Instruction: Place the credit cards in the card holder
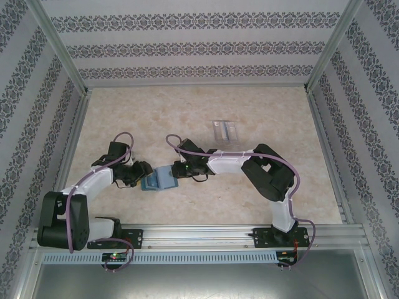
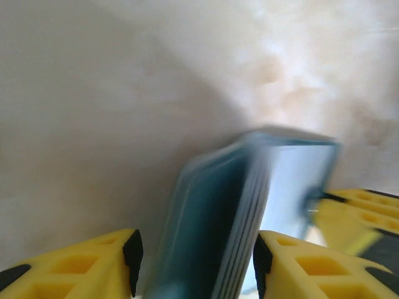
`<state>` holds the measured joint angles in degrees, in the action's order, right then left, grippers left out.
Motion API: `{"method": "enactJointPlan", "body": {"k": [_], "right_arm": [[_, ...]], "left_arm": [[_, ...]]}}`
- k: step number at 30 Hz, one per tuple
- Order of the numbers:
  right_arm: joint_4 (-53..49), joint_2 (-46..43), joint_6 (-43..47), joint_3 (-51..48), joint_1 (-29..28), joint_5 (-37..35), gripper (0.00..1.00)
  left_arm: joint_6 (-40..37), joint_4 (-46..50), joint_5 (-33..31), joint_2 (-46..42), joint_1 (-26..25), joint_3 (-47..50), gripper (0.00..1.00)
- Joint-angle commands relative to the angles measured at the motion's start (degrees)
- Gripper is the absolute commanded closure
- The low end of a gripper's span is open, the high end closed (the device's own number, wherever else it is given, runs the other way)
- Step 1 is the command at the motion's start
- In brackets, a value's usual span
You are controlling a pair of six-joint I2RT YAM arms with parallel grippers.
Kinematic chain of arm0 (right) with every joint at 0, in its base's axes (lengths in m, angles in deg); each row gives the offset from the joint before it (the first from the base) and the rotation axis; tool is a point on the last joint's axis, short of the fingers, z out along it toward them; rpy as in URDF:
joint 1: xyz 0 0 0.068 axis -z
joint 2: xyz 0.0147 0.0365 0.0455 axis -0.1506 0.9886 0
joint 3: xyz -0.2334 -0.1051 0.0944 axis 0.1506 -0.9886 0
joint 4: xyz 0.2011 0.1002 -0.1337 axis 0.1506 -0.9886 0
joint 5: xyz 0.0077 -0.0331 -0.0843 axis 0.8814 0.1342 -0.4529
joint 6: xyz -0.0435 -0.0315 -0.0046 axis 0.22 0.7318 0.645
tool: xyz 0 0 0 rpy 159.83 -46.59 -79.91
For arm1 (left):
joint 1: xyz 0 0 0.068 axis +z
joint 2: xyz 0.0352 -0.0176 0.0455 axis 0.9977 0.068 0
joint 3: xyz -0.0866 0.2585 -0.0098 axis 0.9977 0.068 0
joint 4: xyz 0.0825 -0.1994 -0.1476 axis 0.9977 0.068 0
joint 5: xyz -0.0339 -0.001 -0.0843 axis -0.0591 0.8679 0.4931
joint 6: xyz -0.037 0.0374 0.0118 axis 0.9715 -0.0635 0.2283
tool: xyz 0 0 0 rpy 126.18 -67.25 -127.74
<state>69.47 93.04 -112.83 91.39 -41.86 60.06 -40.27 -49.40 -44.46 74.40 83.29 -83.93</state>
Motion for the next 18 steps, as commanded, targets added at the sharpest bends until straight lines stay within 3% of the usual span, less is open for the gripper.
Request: {"method": "enactJointPlan", "body": {"k": [1,9,18], "right_arm": [[4.8,2.2,-2.1,-0.6,-1.6,5.7,0.85],[6.8,3.1,-3.6,-0.9,-1.6,6.1,0.85],[8.6,1.7,-4.6,-3.3,-0.8,4.2,0.69]], "left_arm": [[0.9,-5.2,5.2,-2.5,-1.1,-0.3,0.46],[1.6,-8.5,7.5,-2.0,-1.3,-0.2,0.46],[-0.2,-11.7,10.1,7.3,-2.4,-0.8,0.47]]}}
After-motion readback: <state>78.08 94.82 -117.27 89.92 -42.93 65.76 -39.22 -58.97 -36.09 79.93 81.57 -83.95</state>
